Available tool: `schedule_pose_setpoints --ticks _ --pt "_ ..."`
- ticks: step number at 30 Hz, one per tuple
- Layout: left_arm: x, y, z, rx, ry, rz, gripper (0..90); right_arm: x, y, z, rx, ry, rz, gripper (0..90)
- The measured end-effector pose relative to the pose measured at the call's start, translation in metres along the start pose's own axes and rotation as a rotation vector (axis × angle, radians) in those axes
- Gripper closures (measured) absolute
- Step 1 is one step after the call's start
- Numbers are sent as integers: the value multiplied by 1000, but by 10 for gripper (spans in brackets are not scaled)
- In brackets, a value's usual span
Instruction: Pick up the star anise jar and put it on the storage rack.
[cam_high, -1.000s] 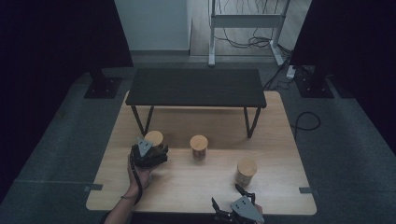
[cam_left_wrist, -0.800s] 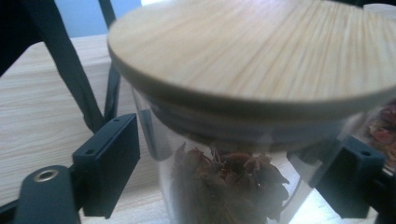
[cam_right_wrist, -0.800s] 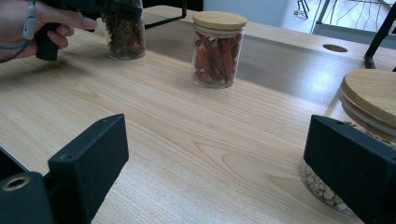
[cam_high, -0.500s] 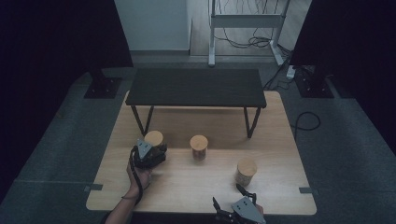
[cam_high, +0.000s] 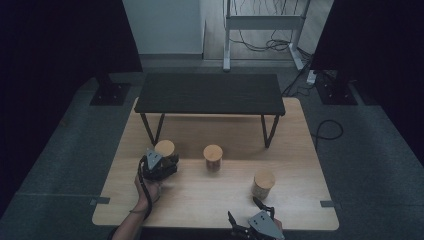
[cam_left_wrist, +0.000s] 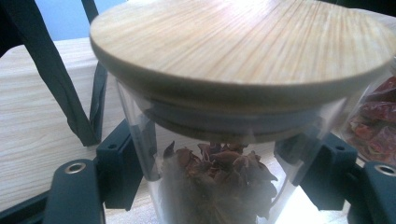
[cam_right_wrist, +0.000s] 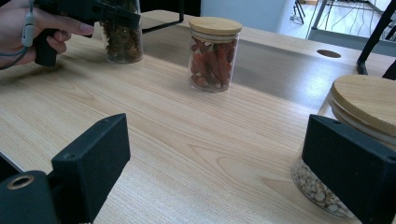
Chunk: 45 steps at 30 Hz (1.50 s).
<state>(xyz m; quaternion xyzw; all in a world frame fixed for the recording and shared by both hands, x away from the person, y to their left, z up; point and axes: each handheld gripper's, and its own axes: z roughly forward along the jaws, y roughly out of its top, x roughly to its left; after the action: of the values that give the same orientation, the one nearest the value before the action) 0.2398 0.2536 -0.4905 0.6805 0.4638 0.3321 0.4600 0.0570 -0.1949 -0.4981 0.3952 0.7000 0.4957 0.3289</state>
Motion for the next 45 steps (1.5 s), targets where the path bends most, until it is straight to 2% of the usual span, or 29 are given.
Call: schedule_pose_setpoints --ticks 8,26,45 --pt "-2 2 -4 -18 -16 14 262 0 0 -1 -2 -3 -2 74" --pt "-4 1 -7 -26 -4 5 262 -2 -2 -2 -12 -15 -4 81" --pt "-2 11 -23 -78 -24 8 262 -2 -1 -1 -1 -13 -13 81"
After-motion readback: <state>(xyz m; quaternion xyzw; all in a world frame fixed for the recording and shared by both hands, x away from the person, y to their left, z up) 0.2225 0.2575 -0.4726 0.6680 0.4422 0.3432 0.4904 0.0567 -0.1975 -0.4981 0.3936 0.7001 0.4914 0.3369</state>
